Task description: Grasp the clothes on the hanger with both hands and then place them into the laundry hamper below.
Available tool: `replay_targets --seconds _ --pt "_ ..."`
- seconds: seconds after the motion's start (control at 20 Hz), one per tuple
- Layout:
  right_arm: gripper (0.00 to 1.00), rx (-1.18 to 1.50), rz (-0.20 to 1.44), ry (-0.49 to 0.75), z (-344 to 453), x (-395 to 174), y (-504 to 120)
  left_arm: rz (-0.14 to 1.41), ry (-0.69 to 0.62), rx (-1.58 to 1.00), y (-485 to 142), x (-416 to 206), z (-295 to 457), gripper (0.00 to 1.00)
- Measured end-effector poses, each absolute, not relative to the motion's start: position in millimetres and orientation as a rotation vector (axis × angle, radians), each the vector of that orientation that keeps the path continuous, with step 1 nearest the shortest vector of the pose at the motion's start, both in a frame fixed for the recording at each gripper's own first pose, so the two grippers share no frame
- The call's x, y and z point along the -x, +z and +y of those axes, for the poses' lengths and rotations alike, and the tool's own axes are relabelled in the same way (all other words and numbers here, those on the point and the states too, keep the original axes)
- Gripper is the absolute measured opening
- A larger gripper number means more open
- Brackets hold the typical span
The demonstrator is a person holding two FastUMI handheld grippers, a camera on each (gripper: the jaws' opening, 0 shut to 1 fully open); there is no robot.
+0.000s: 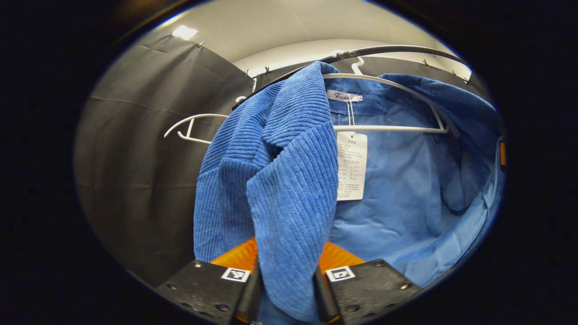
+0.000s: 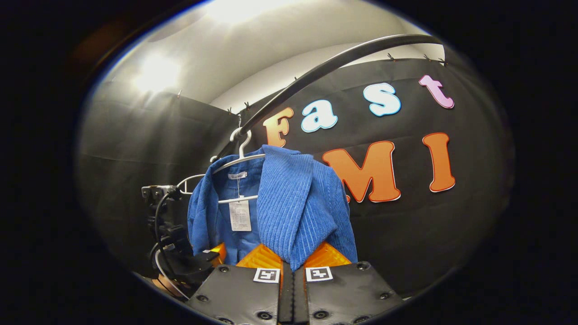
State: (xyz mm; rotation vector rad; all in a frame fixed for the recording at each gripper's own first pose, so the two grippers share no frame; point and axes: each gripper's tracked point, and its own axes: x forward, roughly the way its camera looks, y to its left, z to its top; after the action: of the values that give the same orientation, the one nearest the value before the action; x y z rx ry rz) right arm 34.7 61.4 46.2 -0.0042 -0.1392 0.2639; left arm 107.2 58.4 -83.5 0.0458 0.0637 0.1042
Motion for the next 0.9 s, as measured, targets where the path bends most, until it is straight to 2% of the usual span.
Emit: replay_targets --seconds 0.15,0.45,0.7,0.9 --pt "0.07 0.002 -0.128 0.262 63 -38 41 0.073 0.040 -0.112 -79 -94 66 0.07" --pt "0.08 -0.003 -0.115 0.245 65 -42 34 0.002 0.045 -0.190 -12 -48 89 0.08" --pt "0.07 -0.010 -0.118 0.233 67 -49 34 -0.005 -0.046 -0.231 46 -31 94 0.08" --pt "0.07 -0.018 -0.116 0.229 70 -51 32 -0.096 0.003 -0.318 111 -30 114 0.08"
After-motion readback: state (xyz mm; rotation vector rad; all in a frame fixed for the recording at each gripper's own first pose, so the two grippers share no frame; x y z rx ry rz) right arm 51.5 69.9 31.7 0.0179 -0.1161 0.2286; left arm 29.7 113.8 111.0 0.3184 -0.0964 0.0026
